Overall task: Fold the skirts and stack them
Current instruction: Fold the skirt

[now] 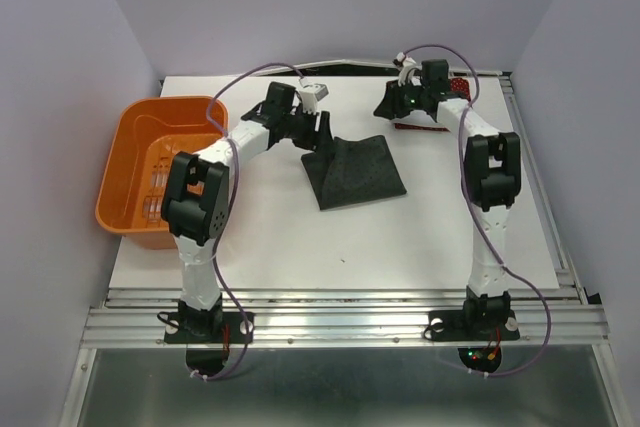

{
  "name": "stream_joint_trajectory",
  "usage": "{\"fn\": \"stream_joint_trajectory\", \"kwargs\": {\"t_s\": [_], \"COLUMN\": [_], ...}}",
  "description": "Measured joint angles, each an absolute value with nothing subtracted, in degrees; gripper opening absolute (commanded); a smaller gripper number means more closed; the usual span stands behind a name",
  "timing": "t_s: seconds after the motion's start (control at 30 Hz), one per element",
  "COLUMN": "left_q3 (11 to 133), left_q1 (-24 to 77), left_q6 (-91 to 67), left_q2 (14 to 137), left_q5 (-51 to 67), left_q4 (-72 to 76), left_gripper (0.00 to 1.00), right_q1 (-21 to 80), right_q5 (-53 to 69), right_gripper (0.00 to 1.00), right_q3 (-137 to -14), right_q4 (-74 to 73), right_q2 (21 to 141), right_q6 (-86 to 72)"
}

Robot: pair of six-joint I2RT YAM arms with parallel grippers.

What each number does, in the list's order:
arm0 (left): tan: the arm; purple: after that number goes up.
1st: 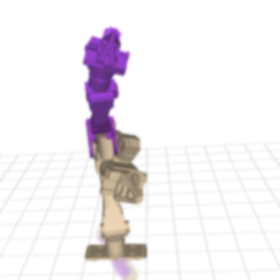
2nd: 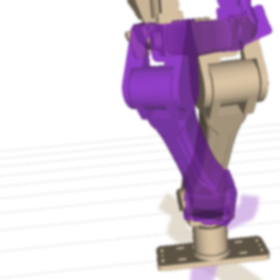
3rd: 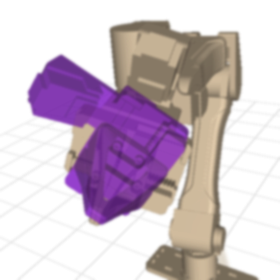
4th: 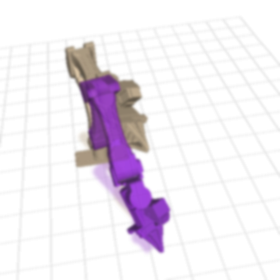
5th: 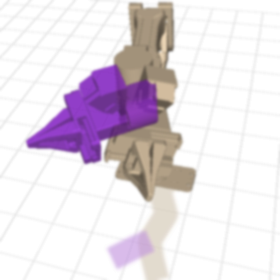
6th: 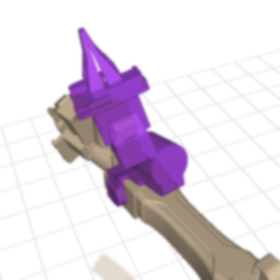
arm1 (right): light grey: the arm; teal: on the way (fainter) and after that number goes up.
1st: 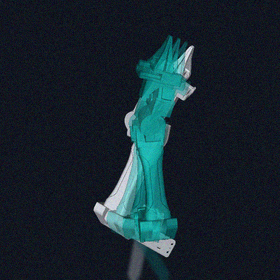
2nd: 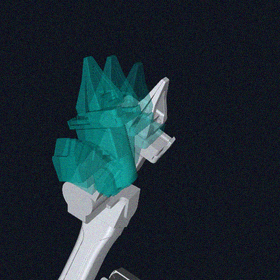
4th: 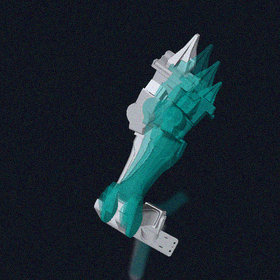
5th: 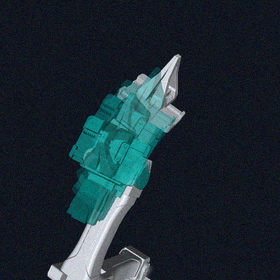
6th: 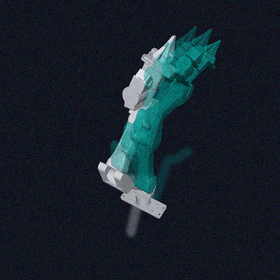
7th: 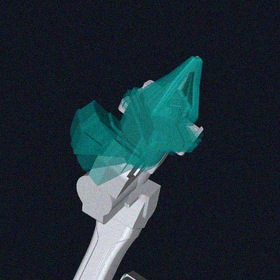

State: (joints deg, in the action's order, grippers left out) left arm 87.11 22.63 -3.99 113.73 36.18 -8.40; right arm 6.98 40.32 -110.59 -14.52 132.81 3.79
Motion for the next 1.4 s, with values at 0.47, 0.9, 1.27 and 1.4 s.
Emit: {"fn": "stream_joint_trajectory", "kwargs": {"t_s": [0.47, 0.9, 1.27, 1.4], "left_q3": [82.04, 80.84, 73.71, 76.25], "left_q1": [19.49, 21.43, 21.78, 22.72], "left_q6": [2.66, 16.67, 15.14, 16.47], "left_q2": [99.77, 98.72, 98.98, 98.00], "left_q5": [36.91, 35.88, 34.98, 33.32], "left_q4": [-13.82, -26.79, -26.83, -25.52], "left_gripper": [0.68, 0.54, 0.46, 0.45], "right_q1": [11.03, 10.74, 18.52, 21.89], "right_q5": [38.50, 39.16, 50.19, 50.35], "right_gripper": [0.10, 0.01, 0.06, 0.05], "right_q3": [-103.90, -82.61, -59.70, -56.14], "right_q4": [-8.67, -24.69, -26.72, -25.06], "right_q2": [137.23, 120.66, 107.48, 101.12], "right_q6": [8.99, 11.60, -2.52, -6.33]}}
